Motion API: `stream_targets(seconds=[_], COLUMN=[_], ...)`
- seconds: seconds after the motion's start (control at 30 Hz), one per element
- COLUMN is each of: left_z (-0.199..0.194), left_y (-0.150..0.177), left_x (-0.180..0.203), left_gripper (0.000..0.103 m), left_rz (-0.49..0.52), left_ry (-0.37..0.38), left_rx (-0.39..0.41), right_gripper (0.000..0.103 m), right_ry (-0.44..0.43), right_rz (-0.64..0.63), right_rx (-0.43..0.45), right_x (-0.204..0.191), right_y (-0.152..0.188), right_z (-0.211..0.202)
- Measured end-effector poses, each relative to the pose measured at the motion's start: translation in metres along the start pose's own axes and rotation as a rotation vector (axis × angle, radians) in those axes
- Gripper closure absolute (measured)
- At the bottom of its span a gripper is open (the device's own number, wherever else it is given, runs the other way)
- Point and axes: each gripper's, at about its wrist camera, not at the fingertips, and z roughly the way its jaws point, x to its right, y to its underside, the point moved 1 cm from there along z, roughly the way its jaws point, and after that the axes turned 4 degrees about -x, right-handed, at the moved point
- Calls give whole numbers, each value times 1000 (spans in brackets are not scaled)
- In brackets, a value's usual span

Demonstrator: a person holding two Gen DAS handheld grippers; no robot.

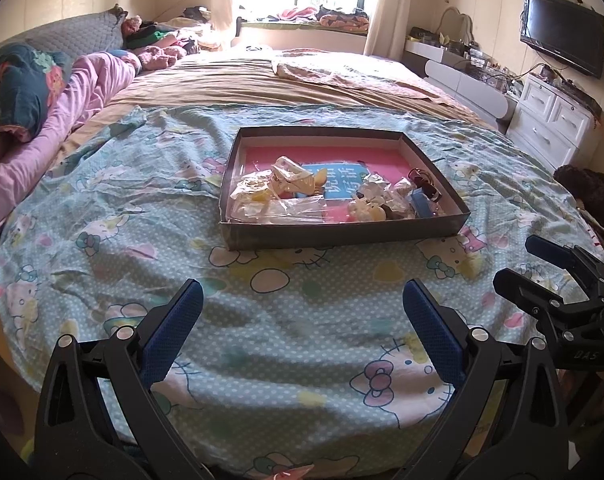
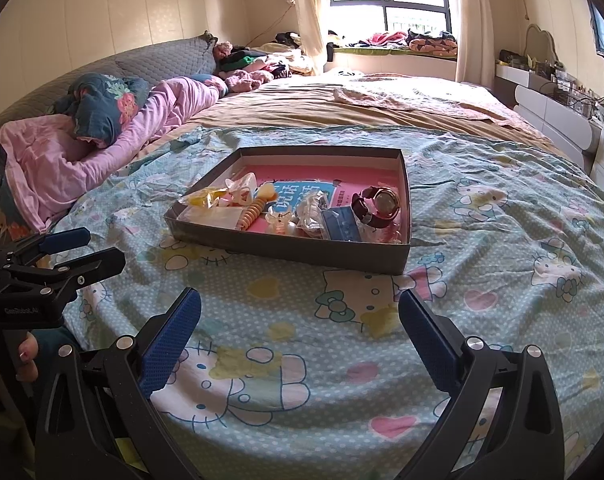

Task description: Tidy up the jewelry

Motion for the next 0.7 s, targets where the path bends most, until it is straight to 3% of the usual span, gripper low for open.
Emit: stream_targets(seconds=[0.33,0.5,0.7], left_z=[6,20,39], left_y=[2,1,-17], left_x=[-4,-15,-68], left_gripper=[9,9,9], left_rz=[-19,-66,-182], left_ry=[8,-74,-160], left_rx=[-26,-69,-99], right_gripper=[4,4,4], right_ry=[25,64,198], right_rz=[14,67,194], right_rx=[-8,-12,-9], right_x=[10,33,104], right_y=[4,-1,-12], right_z=[4,8,17])
